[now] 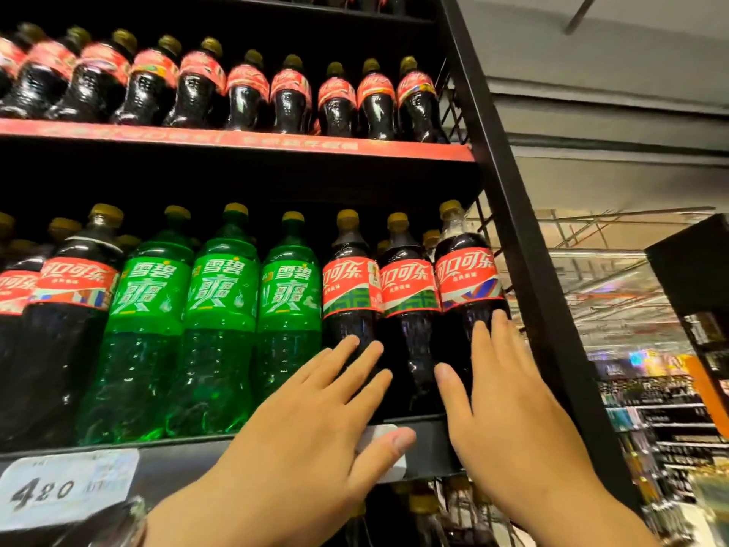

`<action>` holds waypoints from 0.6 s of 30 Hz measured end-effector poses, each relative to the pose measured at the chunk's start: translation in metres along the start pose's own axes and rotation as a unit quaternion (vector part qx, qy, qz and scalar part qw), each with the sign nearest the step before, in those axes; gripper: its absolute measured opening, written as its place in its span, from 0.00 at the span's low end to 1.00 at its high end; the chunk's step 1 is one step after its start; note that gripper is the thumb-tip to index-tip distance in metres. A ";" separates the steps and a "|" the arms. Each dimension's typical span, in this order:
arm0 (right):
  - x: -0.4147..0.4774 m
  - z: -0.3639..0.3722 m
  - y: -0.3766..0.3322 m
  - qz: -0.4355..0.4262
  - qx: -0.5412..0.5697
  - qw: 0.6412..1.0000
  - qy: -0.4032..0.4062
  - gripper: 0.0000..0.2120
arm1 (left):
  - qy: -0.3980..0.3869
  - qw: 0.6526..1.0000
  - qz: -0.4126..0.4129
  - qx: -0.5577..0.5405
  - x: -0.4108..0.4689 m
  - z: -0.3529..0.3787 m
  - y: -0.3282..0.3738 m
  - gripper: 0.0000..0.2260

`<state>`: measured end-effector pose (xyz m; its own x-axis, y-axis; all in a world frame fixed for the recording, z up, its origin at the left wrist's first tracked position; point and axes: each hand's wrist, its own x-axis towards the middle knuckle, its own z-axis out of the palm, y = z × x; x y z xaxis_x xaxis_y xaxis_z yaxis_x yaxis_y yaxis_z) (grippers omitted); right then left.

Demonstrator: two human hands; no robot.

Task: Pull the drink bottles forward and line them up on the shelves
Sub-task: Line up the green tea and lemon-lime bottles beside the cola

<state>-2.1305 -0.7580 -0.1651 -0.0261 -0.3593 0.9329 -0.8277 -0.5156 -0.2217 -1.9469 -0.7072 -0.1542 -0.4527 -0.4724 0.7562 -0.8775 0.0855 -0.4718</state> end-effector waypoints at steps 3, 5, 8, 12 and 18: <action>0.002 0.001 0.005 0.004 0.014 1.000 -0.017 0.35 | -0.006 1.000 -0.004 -0.003 0.000 0.003 0.005 0.38; 0.004 0.001 0.005 0.005 0.012 1.000 -0.022 0.35 | 0.013 1.000 -0.021 -0.014 0.000 0.001 0.002 0.38; 0.004 0.003 0.006 0.001 -0.008 1.000 -0.027 0.36 | 0.041 0.997 -0.053 -0.027 0.001 -0.002 0.000 0.40; 0.002 0.005 0.009 -0.021 -0.032 0.999 -0.019 0.36 | 0.021 0.998 -0.038 -0.050 0.001 0.000 0.004 0.38; -0.005 0.008 0.012 -0.087 -0.015 0.996 0.031 0.34 | 0.032 0.999 -0.037 -0.006 -0.003 -0.002 0.009 0.38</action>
<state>-2.1361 -0.7685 -0.1744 0.0850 -0.2167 0.9725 -0.8390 -0.5421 -0.0475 -1.9540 -0.7035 -0.1599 -0.3949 -0.4206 0.8168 -0.9108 0.0626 -0.4081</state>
